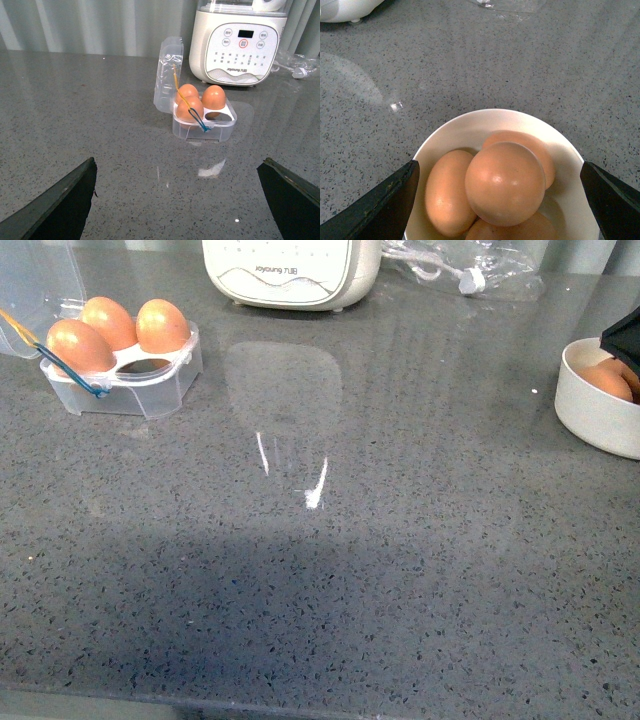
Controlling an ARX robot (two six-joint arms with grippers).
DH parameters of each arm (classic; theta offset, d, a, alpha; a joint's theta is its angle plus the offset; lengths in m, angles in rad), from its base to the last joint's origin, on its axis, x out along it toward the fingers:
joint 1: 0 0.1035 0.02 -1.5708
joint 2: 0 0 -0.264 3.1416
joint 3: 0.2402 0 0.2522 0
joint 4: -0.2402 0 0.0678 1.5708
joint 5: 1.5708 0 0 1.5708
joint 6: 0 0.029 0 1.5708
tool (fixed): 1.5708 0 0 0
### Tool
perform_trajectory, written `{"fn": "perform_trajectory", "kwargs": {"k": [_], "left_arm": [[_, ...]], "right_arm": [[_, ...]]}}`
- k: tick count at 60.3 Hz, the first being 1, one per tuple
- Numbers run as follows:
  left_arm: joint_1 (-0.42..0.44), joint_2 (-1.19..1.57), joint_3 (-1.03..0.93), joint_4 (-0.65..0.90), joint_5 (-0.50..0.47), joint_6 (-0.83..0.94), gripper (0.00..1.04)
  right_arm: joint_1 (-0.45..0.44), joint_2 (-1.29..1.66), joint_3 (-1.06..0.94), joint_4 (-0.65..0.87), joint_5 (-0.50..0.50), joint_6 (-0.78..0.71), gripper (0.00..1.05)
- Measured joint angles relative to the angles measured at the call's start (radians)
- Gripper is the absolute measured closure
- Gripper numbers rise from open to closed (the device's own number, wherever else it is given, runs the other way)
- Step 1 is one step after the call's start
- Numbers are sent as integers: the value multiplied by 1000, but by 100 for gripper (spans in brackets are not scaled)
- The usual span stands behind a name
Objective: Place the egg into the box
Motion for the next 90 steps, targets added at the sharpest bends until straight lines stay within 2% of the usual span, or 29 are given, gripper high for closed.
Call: {"fn": "perform_trajectory", "kwargs": {"k": [20, 28, 42, 65, 79, 85, 90], "left_arm": [[0, 0, 0, 0, 0, 0, 7], [0, 0, 0, 0, 0, 0, 7], [0, 0, 0, 0, 0, 0, 7], [0, 0, 0, 0, 0, 0, 7], [0, 0, 0, 0, 0, 0, 7], [0, 0, 0, 0, 0, 0, 7], [0, 0, 0, 0, 0, 0, 7]], "right_arm": [[-14, 40, -10, 56, -24, 7, 9], [-14, 42, -17, 63, -24, 7, 31], [-24, 41, -27, 66, -33, 6, 61], [-24, -68, -36, 27, -28, -11, 64], [109, -113, 40, 47, -42, -13, 64], [232, -78, 93, 64, -156, -12, 64], [290, -47, 115, 64, -233, -19, 64]]}}
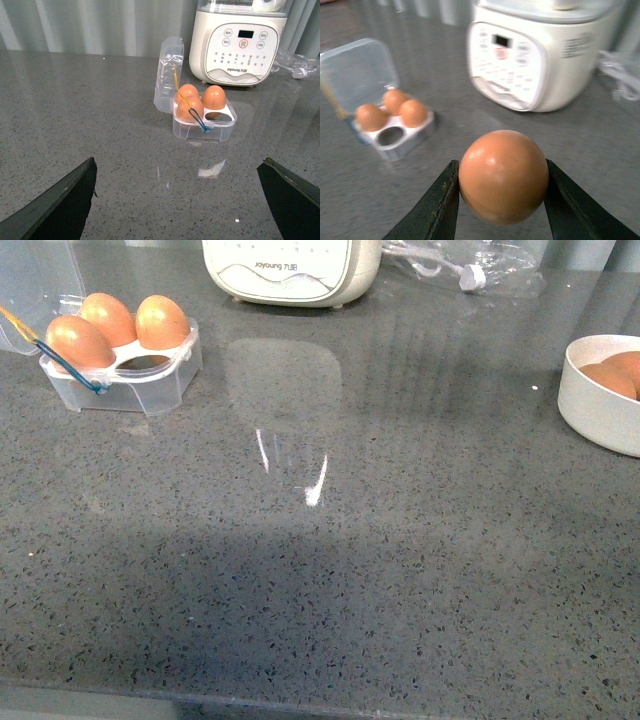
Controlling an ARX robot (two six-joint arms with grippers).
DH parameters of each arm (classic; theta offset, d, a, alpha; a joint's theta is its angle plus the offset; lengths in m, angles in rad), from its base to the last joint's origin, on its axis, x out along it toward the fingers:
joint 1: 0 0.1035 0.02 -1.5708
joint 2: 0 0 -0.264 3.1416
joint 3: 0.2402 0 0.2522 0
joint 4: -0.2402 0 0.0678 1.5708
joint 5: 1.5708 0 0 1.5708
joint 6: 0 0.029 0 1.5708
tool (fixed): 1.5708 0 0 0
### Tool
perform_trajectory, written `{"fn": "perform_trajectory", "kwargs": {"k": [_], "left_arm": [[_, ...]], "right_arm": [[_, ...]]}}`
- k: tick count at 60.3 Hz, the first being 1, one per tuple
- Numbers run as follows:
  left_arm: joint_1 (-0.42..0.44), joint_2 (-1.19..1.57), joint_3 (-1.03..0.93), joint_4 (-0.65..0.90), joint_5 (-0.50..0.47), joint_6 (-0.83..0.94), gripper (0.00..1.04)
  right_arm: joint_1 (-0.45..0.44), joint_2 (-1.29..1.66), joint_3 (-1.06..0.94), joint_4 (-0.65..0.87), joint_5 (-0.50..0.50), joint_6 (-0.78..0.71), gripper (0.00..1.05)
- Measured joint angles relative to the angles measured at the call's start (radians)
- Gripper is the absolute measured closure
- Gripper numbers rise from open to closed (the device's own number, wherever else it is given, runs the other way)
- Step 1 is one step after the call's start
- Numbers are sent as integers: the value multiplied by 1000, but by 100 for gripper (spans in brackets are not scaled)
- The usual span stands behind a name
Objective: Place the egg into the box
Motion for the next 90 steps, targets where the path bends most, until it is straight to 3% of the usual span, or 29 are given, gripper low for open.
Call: {"fn": "perform_trajectory", "kwargs": {"k": [5, 13, 50, 90], "left_arm": [[0, 0, 0, 0, 0, 0, 7], [0, 0, 0, 0, 0, 0, 7], [0, 0, 0, 0, 0, 0, 7], [0, 0, 0, 0, 0, 0, 7]], "right_arm": [[54, 45, 31, -8, -70, -13, 64], [96, 118, 106, -26, -98, -30, 64], [242, 406, 390, -69, -60, -10, 64], [291, 595, 540, -111, -11, 5, 64]]}}
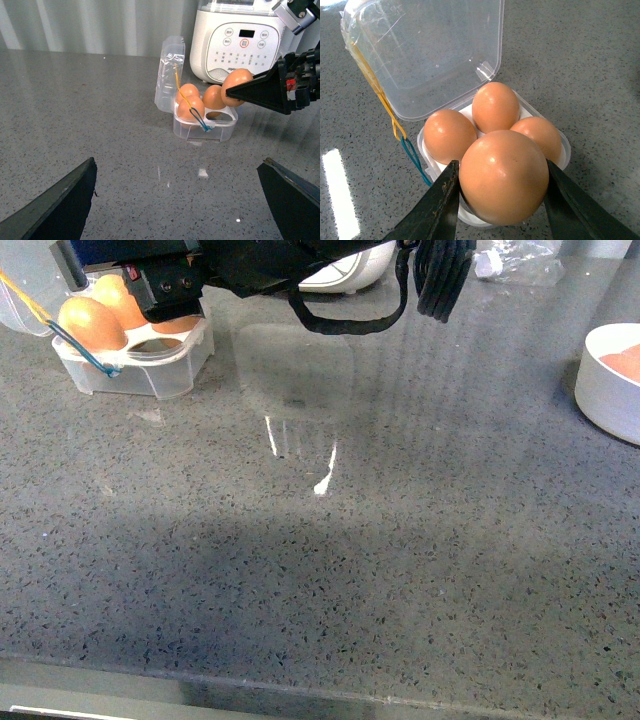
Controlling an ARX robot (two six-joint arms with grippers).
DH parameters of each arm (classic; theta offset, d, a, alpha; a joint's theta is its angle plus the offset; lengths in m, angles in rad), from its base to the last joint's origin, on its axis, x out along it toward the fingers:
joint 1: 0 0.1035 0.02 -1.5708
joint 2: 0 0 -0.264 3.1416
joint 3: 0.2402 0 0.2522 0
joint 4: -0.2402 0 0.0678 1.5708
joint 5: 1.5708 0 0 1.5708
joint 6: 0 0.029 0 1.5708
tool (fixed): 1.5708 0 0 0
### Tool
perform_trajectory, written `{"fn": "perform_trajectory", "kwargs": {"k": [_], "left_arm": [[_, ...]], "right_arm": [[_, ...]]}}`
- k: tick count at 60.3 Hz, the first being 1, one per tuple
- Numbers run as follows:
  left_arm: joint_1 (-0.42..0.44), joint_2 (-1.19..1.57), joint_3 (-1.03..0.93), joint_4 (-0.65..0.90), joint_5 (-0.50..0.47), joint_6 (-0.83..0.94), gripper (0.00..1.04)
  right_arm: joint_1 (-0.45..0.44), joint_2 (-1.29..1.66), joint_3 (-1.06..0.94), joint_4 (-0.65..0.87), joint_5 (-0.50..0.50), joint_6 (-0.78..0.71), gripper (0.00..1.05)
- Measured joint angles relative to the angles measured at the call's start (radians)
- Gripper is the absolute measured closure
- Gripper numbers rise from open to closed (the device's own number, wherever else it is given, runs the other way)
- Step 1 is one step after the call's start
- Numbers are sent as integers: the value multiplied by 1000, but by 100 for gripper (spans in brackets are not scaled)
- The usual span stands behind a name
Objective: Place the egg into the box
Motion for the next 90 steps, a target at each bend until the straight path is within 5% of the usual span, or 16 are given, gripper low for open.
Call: {"fn": "perform_trajectory", "kwargs": {"k": [39, 49, 57, 68, 83, 90], "left_arm": [[0, 0, 0, 0, 0, 0, 7], [0, 0, 0, 0, 0, 0, 7], [0, 0, 0, 0, 0, 0, 7], [0, 0, 0, 0, 0, 0, 7], [0, 0, 0, 0, 0, 0, 7], [0, 0, 0, 0, 0, 0, 7]], "right_arm": [[30, 33, 51, -21, 12, 0, 59], [29, 32, 50, -31, 11, 0, 37], [21, 19, 37, -32, 10, -4, 35], [-9, -39, -8, -2, 2, 10, 5], [-99, -196, -143, 43, -3, 10, 7], [-215, -308, -258, 56, 119, -7, 7]]}}
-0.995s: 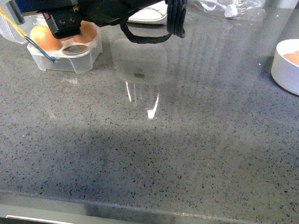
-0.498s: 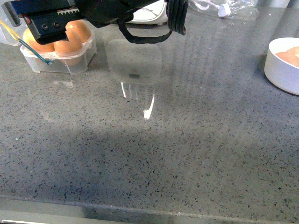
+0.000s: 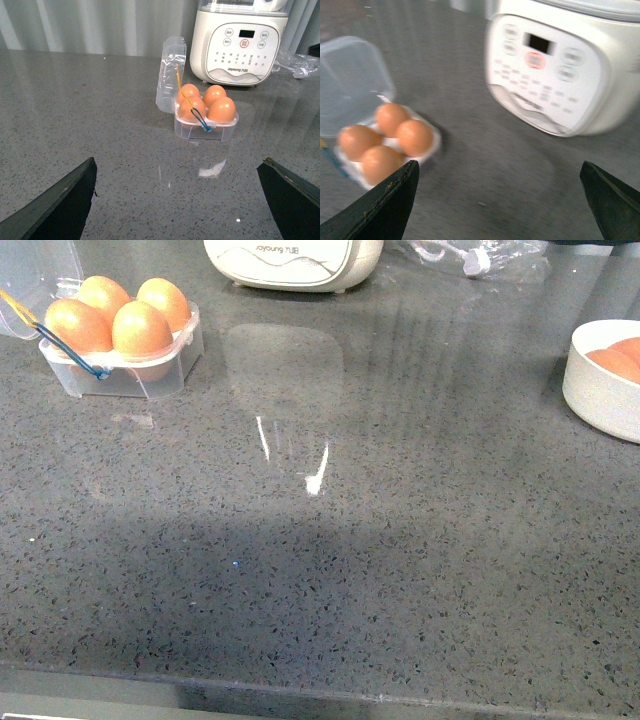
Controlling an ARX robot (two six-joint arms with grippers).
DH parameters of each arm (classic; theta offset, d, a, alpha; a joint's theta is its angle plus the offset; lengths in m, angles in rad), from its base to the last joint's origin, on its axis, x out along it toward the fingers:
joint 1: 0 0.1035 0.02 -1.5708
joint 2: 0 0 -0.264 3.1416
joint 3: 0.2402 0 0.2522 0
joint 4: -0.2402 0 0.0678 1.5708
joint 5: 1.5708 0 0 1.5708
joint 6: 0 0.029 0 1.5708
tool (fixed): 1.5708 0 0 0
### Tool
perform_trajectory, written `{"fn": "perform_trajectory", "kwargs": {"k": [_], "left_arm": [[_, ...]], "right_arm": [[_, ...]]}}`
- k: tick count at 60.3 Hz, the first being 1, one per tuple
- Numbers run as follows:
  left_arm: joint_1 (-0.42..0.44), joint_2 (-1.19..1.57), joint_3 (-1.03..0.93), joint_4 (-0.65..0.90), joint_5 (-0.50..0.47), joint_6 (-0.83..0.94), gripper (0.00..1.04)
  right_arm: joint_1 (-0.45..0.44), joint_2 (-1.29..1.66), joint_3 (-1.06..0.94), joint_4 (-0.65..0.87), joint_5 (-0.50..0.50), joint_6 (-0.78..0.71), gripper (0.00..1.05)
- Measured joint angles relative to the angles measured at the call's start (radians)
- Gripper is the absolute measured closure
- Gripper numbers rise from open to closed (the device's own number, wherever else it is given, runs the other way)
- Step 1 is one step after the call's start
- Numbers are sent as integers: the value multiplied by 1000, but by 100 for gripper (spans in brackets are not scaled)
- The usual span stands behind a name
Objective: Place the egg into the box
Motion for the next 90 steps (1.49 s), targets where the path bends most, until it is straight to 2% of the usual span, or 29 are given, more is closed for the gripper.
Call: {"fn": "perform_trajectory", "kwargs": {"k": [13, 26, 27, 30, 33, 39, 60, 65, 69, 90], "left_arm": [[0, 0, 0, 0, 0, 0, 7], [0, 0, 0, 0, 0, 0, 7], [0, 0, 0, 0, 0, 0, 7], [0, 0, 0, 0, 0, 0, 7], [0, 0, 0, 0, 0, 0, 7], [0, 0, 0, 0, -1, 0, 7], [0, 0, 0, 0, 0, 0, 7], [0, 0, 0, 0, 0, 0, 7], [0, 0, 0, 0, 0, 0, 7], [0, 0, 0, 0, 0, 0, 7]], "right_arm": [[-156, -286, -288, 70, 67, -9, 7], [-224, -521, -449, 47, 71, -13, 7], [-224, -536, -459, 57, 101, -8, 9], [-219, -585, -517, 164, 266, 17, 19], [-223, -627, -569, 228, 343, 28, 28], [-249, -690, -659, 267, 349, 39, 44], [-323, -862, -883, 293, 278, 43, 102], [-340, -908, -922, 286, 266, 46, 102], [-397, -956, -954, 268, 187, 46, 102], [-422, -1130, -1031, 175, 184, 46, 102]]}}
